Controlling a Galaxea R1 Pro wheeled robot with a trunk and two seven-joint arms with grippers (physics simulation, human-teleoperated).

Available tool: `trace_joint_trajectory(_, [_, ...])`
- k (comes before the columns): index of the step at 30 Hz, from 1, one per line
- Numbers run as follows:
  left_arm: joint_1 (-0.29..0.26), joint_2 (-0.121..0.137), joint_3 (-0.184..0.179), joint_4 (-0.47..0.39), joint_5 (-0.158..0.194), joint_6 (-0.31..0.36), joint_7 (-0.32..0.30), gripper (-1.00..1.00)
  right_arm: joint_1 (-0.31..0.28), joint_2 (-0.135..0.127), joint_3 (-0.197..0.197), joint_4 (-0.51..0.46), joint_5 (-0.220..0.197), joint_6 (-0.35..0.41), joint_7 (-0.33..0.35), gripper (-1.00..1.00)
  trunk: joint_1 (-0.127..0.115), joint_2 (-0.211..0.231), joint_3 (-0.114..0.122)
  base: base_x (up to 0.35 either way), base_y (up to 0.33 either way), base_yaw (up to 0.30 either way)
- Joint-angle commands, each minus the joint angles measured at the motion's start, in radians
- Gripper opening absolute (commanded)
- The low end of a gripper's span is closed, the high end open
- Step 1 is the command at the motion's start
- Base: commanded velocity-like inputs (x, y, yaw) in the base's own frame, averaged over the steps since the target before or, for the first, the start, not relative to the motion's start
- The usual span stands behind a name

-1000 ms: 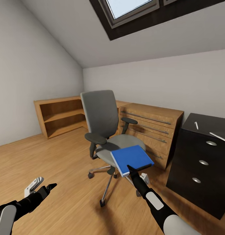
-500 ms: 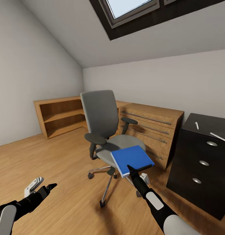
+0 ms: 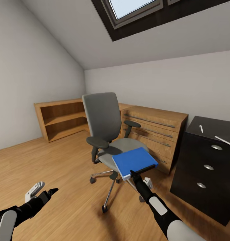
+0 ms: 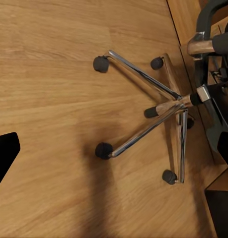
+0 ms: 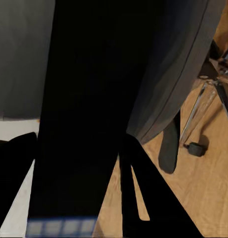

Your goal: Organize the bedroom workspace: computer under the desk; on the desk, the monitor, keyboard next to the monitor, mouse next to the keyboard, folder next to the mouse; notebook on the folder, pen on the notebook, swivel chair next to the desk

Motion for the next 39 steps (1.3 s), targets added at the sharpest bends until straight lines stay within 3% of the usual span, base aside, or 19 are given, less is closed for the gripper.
trace_joint_trajectory(1, [-0.001, 0.0, 0.001, 0.0, 0.01, 0.005, 0.008, 1.0, -0.001, 0.0, 0.004, 0.001, -0.011, 0.005, 0.002, -1.0, 0.0, 0.0, -0.001, 0.0, 0.0, 0.0])
trace_joint_trajectory(13, [-0.001, 0.0, 0.001, 0.003, 0.008, 0.003, 0.006, 1.0, 0.0, -0.002, 0.001, -0.001, -0.011, 0.005, 0.003, -1.0, 0.0, 0.0, -0.001, 0.0, 0.0, 0.0])
trace_joint_trajectory(23, [-0.001, 0.0, 0.002, 0.003, 0.006, 0.003, 0.008, 1.0, 0.0, -0.002, 0.001, -0.001, -0.011, 0.005, 0.003, -1.0, -0.005, 0.003, 0.038, 0.0, 0.0, 0.0])
trace_joint_trajectory(39, [-0.001, 0.0, 0.002, 0.003, 0.007, 0.003, 0.012, 1.0, -0.001, -0.003, 0.001, -0.001, -0.011, 0.005, 0.004, -1.0, -0.066, 0.115, 0.088, 0.0, 0.0, 0.0])
